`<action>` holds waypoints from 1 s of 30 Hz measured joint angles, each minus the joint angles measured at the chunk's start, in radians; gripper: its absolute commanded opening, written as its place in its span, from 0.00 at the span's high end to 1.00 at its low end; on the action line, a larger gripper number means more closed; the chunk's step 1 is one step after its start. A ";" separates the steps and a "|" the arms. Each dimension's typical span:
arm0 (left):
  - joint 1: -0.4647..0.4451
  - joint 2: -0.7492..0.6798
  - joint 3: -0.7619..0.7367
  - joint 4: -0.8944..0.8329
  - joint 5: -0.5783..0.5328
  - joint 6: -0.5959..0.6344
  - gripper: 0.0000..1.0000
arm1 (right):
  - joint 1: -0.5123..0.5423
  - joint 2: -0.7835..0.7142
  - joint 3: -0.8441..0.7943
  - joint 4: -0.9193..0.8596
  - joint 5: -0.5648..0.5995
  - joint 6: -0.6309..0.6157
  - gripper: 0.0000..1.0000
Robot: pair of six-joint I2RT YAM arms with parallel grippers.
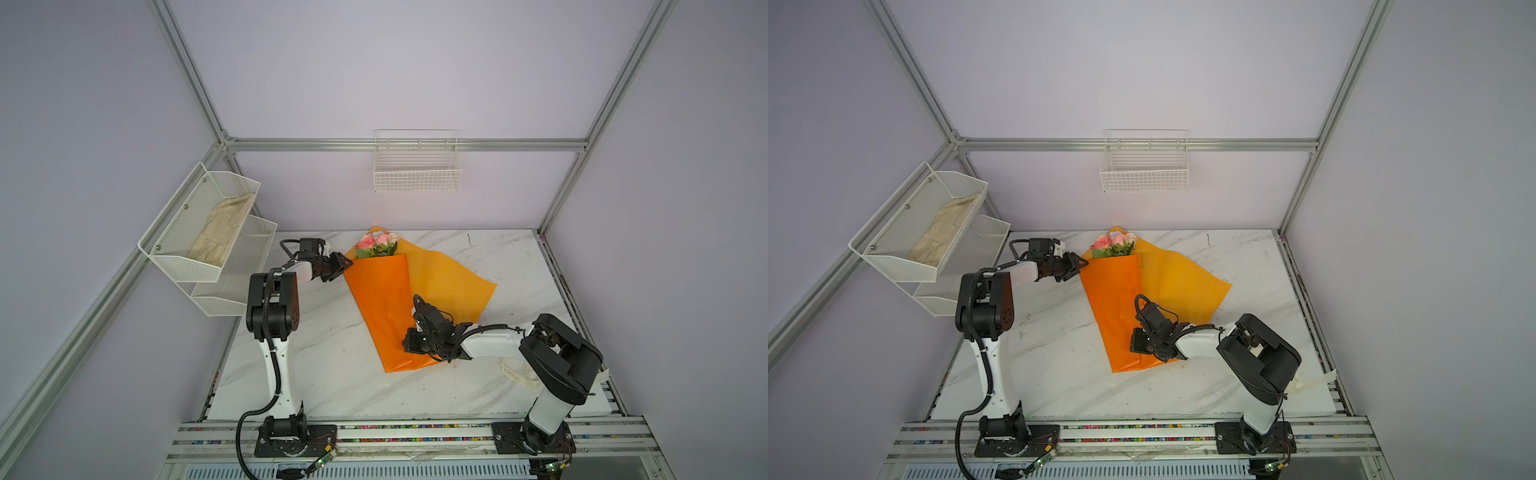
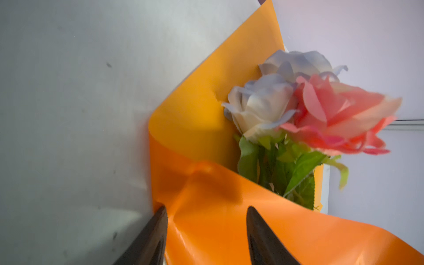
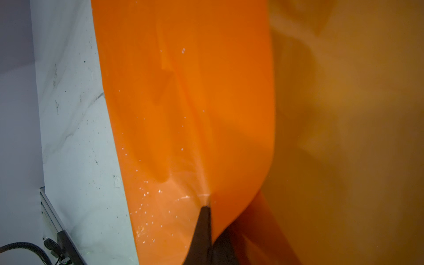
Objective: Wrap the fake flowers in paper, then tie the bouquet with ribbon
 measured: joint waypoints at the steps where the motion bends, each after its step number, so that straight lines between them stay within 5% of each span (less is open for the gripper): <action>1: 0.002 0.016 0.028 -0.009 -0.002 0.001 0.44 | 0.000 0.000 0.000 0.000 -0.001 -0.001 1.00; 16: 0.024 0.095 0.225 -0.156 -0.007 0.009 0.35 | -0.005 0.000 0.000 -0.001 -0.011 -0.004 1.00; 20: 0.023 -0.048 0.128 -0.170 -0.012 0.009 0.34 | -0.006 0.000 0.000 -0.002 -0.016 0.000 0.93; 24: 0.008 -0.275 -0.021 -0.150 -0.007 0.010 0.35 | -0.006 -0.011 0.001 -0.008 -0.017 0.011 0.73; 30: -0.115 -0.511 -0.288 -0.086 0.034 0.012 0.42 | -0.011 -0.107 0.000 -0.066 0.024 0.038 0.62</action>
